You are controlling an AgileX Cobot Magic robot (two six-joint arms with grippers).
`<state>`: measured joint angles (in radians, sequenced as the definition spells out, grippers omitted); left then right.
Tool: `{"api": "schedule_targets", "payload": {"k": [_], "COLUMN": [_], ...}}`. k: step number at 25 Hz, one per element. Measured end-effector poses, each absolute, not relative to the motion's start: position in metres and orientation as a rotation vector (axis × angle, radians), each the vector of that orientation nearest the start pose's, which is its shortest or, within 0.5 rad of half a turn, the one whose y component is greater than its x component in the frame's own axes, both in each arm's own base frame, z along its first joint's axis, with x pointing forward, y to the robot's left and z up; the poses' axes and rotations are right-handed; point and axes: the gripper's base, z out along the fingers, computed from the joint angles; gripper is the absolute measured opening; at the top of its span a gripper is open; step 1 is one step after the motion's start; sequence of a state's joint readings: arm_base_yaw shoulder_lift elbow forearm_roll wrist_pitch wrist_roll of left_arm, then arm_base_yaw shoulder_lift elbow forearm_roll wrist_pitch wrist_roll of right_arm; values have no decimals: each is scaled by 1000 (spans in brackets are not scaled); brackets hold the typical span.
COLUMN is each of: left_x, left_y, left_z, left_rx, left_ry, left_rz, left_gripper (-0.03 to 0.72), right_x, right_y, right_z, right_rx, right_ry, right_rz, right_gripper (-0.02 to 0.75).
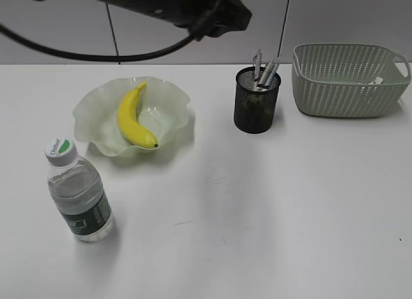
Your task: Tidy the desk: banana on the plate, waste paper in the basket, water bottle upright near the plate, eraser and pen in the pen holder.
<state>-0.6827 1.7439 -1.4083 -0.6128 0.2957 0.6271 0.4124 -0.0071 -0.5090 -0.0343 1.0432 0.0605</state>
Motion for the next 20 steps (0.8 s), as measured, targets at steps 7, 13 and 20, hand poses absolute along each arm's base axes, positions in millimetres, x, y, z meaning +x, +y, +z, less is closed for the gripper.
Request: {"api": "schedule_targets", "payload": {"k": [7, 13, 20], "left_x": [199, 105, 21], "left_y": [-180, -90, -13], "left_z": [339, 324, 315], "left_rx": [736, 706, 611], "left_ry": [1938, 2075, 2028], "left_rz": [-615, -474, -411], "left_gripper": [289, 289, 289], "right_x": [-5, -5, -5], "right_y": [-5, -5, -5], "right_z": [281, 281, 281], "right_rx": [-351, -351, -351], "right_ry": [1989, 1989, 1989], "right_rz": [261, 261, 261], "right_gripper": [237, 237, 237]}}
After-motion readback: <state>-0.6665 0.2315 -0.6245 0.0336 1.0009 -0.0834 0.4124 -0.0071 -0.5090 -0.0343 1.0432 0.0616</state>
